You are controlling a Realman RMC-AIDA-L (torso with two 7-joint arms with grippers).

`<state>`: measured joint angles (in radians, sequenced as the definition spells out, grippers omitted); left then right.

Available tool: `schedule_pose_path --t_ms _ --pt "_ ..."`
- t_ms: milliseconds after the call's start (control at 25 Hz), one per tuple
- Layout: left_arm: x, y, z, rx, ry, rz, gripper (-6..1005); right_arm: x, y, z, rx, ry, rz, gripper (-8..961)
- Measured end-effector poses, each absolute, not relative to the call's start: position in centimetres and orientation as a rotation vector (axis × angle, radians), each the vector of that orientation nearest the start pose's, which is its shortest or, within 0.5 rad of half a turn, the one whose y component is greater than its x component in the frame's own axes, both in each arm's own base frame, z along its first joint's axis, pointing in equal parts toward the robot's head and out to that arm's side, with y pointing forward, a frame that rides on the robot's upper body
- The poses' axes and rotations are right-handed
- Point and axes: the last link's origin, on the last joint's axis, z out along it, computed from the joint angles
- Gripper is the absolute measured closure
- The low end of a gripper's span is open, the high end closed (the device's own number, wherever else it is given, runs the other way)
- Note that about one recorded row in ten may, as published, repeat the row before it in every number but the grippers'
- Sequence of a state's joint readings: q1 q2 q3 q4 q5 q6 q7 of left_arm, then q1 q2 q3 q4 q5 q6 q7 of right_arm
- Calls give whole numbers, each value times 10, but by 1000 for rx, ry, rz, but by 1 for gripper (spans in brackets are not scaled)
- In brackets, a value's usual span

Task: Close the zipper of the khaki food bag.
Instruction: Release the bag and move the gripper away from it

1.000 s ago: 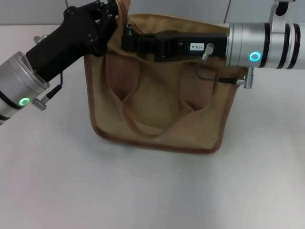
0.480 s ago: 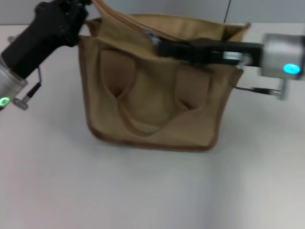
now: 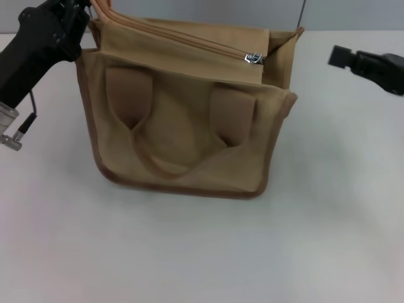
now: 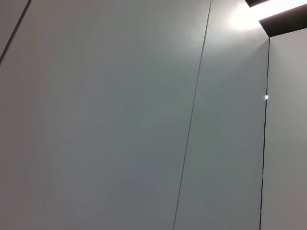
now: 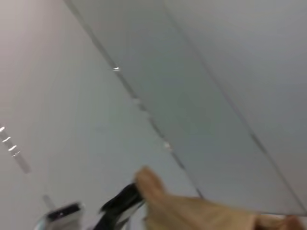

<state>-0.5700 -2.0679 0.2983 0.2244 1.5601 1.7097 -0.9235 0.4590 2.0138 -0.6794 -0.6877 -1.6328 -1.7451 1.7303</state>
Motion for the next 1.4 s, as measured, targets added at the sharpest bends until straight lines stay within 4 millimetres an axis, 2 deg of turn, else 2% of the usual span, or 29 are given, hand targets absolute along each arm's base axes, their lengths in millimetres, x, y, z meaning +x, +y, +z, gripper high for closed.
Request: schedule_pose_path --t_ms 240,480,640,800,1120,1280,1320,1360,1400 --pt "-246 336 28 -2012 -414 -1429 937 255 287 50 -2725 621 1202 897" --pt "-249 337 27 -2005 -452 -1417 935 271 259 21 -2881 347 1029 682" --pt "-251 337 28 -1999 -465 -1413 933 277 251 2 -2874 221 964 475" --pt "-253 337 28 -1997 -472 -1405 931 278 249 -4 -2870 194 963 255" --pt "-270 329 30 -1948 -525 -1356 928 274 252 -8 -2866 187 976 170" --pt "-285 324 42 -1969 -582 -1320 889 272 256 -12 -2867 191 964 149" --pt "-290 322 48 -1994 -599 -1296 869 272 257 -14 -2867 196 964 149" --pt "-305 314 64 -2087 -654 -1204 850 271 258 -15 -2866 200 962 150" --pt "-307 312 66 -2105 -659 -1187 831 270 260 -16 -2866 201 958 150"
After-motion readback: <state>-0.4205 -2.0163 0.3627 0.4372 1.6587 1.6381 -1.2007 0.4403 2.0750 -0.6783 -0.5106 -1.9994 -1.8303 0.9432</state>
